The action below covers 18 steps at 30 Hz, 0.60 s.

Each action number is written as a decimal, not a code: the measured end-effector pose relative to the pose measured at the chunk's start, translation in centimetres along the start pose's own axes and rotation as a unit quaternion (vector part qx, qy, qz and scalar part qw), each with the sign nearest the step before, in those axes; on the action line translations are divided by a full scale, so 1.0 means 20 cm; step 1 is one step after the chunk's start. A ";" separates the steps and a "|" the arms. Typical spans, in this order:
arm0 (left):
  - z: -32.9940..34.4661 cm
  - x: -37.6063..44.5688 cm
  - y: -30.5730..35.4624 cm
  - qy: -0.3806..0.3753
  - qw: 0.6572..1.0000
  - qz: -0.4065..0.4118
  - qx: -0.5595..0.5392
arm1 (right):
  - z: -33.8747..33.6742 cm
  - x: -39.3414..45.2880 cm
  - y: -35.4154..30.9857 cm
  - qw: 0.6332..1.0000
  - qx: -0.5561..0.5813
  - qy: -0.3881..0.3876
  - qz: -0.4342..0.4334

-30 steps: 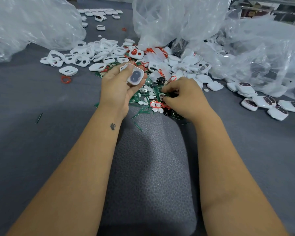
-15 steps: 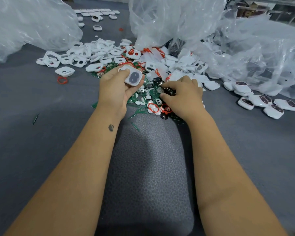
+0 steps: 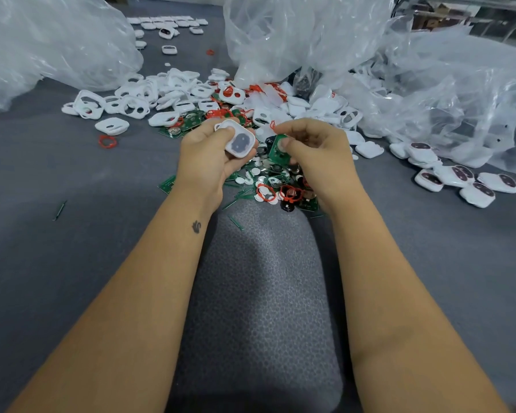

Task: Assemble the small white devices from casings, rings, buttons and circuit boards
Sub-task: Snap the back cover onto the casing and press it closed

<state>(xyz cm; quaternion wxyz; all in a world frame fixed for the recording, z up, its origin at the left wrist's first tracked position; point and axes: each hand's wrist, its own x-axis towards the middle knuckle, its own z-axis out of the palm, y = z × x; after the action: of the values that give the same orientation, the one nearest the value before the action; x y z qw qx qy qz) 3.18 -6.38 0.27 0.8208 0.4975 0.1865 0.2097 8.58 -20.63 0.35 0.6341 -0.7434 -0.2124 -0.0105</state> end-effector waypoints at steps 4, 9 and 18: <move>-0.01 0.00 0.00 0.009 1.000 0.000 -0.005 | -0.03 0.01 0.00 0.997 0.062 0.038 0.039; 0.00 0.00 0.00 0.004 1.000 0.006 0.003 | -0.02 0.02 0.00 0.987 0.133 -0.007 0.086; -0.03 0.03 0.04 0.102 0.989 0.082 -0.066 | -0.02 0.02 0.02 0.978 -0.166 0.117 0.048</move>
<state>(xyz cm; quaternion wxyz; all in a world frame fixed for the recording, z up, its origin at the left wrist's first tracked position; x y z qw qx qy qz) 3.22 -5.20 0.66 0.8088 0.4319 0.2133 0.3374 9.24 -20.85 0.22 0.5218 -0.8414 -0.0967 -0.1021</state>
